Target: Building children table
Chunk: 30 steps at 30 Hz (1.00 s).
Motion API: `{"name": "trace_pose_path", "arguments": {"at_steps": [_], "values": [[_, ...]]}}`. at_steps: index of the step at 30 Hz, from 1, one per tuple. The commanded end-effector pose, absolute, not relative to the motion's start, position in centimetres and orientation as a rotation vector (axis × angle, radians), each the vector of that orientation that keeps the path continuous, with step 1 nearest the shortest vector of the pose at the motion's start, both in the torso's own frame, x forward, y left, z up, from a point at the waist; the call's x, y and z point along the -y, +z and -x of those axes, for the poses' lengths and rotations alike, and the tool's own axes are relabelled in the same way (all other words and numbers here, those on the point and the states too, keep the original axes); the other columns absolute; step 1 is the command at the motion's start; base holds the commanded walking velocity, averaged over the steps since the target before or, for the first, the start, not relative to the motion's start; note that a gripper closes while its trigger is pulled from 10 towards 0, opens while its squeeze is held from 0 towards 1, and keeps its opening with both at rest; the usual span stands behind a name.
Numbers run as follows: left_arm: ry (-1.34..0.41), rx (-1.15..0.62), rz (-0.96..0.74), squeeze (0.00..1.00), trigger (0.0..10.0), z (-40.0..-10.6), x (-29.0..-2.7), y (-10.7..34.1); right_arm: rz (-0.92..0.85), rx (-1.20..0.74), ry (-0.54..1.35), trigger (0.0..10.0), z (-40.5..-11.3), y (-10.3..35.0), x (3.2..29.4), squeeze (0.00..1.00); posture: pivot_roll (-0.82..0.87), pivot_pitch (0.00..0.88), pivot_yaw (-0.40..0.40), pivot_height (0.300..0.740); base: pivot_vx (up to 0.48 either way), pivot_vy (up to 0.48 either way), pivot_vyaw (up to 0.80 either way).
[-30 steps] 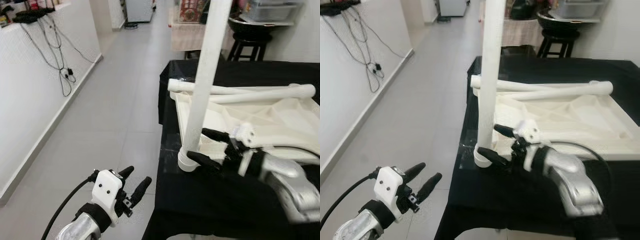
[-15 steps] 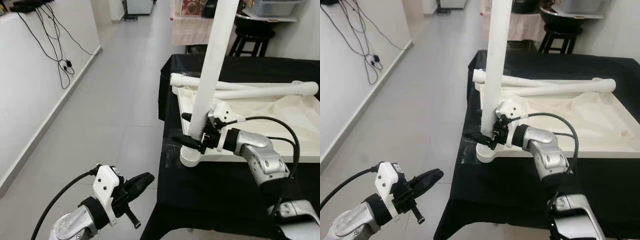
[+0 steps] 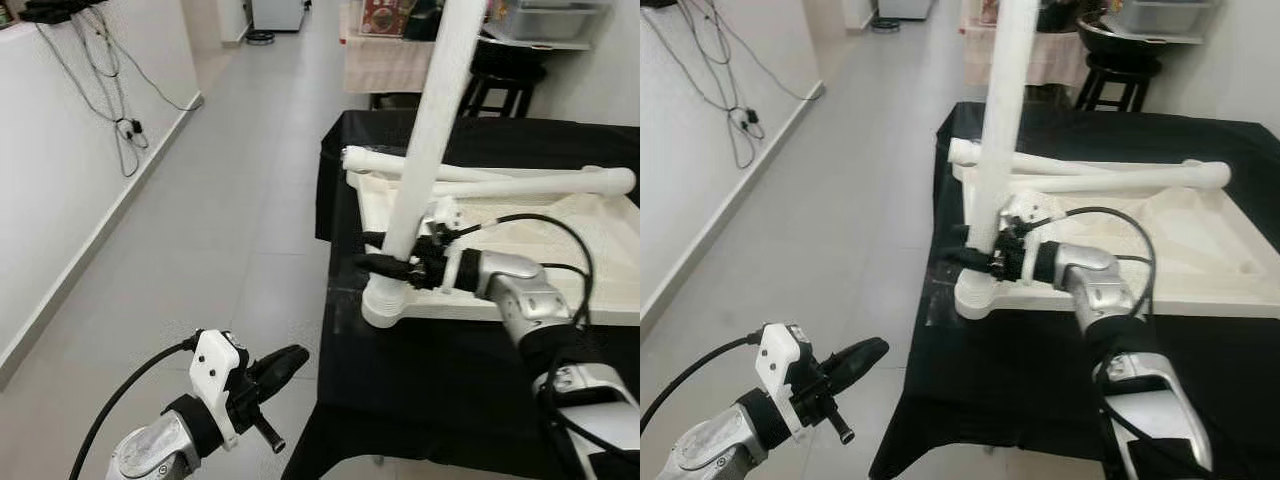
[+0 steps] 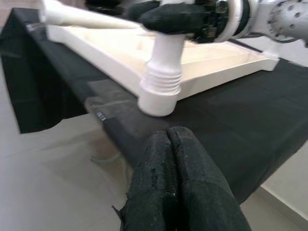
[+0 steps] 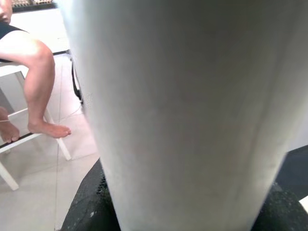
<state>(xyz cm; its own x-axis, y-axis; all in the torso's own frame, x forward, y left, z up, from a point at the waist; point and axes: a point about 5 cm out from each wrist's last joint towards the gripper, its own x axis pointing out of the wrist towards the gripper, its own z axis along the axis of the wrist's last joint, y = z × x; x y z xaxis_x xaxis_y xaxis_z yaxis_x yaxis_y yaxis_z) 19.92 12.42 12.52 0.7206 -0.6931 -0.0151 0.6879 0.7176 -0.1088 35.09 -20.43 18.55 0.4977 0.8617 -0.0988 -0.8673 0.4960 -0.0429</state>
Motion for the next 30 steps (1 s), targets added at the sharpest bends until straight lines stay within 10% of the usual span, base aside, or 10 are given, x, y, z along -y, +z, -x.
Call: {"name": "trace_pose_path", "arguments": {"at_steps": [1, 6, 9, 21, 22, 24, 25, 29, 30], "values": [[-0.745, -0.06, 0.093, 0.0, 10.0, -20.1, -12.6, 12.4, 0.102, -0.045, 1.012, 0.0, -34.5, 18.8, 21.7, 0.0, 0.08, 0.12, -0.028, 0.74, 0.0, 0.0, 0.0], [-0.735, -0.036, 0.072, 0.0, 10.0, -20.3, -12.6, 12.7, 0.154, -0.151, 0.715, 0.0, -32.5, 15.9, 21.0, 0.0, 0.06, 0.13, -0.054, 0.74, 0.0, 0.0, 0.0], [-0.734, -0.028, 0.068, 0.0, 10.0, -20.5, -12.7, 12.9, 0.148, -0.268, 0.042, 0.0, -29.4, 12.5, 20.3, 0.0, 0.05, 0.149, -0.051, 0.74, 0.0, 0.0, 0.0], [-0.752, -0.035, 0.075, 0.0, 10.0, -20.9, -12.6, 12.7, 0.152, -0.255, -0.056, 0.0, -27.6, 12.1, 19.8, 0.0, 0.04, 0.137, -0.031, 0.74, 0.0, 0.0, 0.0], [-0.744, -0.031, 0.076, 0.0, 10.0, -21.0, -12.7, 12.7, 0.159, -0.267, -0.051, 7.6, -27.6, 12.3, 19.6, 0.0, 0.05, 0.135, -0.032, 0.74, 0.0, 0.0, 0.0], [-0.744, -0.031, 0.076, 0.0, 10.0, -21.0, -12.7, 12.7, 0.159, -0.267, -0.051, 7.6, -27.6, 12.3, 19.6, 0.0, 0.05, 0.135, -0.032, 0.74, 0.0, 0.0, 0.0], [-0.736, -0.026, 0.074, 0.0, 10.0, -21.0, -12.6, 12.8, 0.148, -0.257, -0.048, 10.0, -27.7, 12.7, 19.5, 1.0, 0.05, 0.133, -0.035, 0.74, 0.0, 0.0, 0.0], [-0.732, -0.022, 0.069, 0.0, 10.0, -21.1, -12.5, 12.8, -0.002, -0.093, 0.126, 10.0, -29.7, 16.0, 18.1, 1.0, 0.05, 0.131, -0.033, 0.74, 0.0, 0.0, 0.0], [-0.734, -0.023, 0.068, 0.0, 10.0, -21.1, -12.4, 12.7, -0.079, 0.033, 0.348, 10.0, -30.4, 18.7, 18.0, 0.0, 0.05, 0.126, -0.032, 0.74, 0.0, 0.0, 0.0]]}}
